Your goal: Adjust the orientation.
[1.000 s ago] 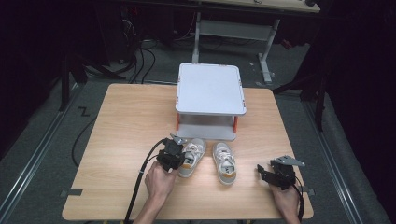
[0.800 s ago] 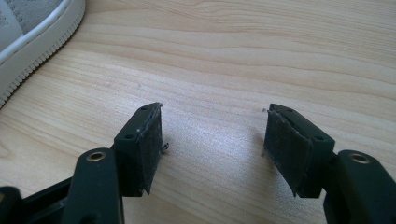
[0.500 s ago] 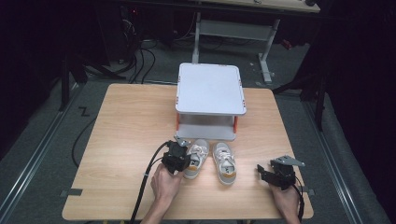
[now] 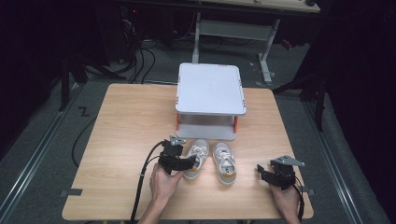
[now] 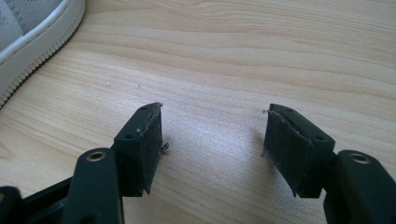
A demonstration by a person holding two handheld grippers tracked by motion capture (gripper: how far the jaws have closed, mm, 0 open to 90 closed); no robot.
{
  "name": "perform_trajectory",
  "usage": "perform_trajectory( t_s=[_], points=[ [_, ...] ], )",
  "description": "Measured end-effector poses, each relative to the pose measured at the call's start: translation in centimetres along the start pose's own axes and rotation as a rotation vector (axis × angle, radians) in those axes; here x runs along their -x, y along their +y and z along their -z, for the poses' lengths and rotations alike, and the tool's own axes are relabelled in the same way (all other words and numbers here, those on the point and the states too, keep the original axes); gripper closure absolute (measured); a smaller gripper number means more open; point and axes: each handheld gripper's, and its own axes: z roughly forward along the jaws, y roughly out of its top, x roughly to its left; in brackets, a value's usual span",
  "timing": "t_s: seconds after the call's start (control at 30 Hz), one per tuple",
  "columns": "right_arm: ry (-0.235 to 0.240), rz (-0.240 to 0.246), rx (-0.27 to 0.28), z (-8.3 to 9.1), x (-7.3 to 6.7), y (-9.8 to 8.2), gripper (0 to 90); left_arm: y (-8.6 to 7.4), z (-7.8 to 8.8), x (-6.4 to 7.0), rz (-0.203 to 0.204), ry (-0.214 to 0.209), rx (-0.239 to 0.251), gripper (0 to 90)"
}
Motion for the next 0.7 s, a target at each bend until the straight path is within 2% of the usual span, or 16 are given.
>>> perform_trajectory(
  t_s=[0.1,0.3,0.47,0.6,0.7],
  points=[
    [0.0,0.002,0.001,0.0,0.0,0.0,36.7,0.1,0.7,-0.3,0.002,-0.017,0.049,35.0],
    [0.0,-0.001,-0.001,0.0,0.0,0.0,37.1,0.1,1.9,-1.6,-0.009,-0.01,0.117,34.5],
    [0.005,0.005,0.0,0.0,-0.2,0.0,37.8,-0.8,2.9,-3.5,-0.012,0.023,0.145,34.3],
    [0.012,0.012,0.003,0.1,-0.3,0.0,42.2,-2.0,3.5,-4.9,0.011,0.046,0.161,34.2],
    [0.015,0.01,-0.012,0.2,-0.6,0.2,44.5,-3.2,3.8,-6.2,0.018,0.081,0.163,34.1]
  ],
)
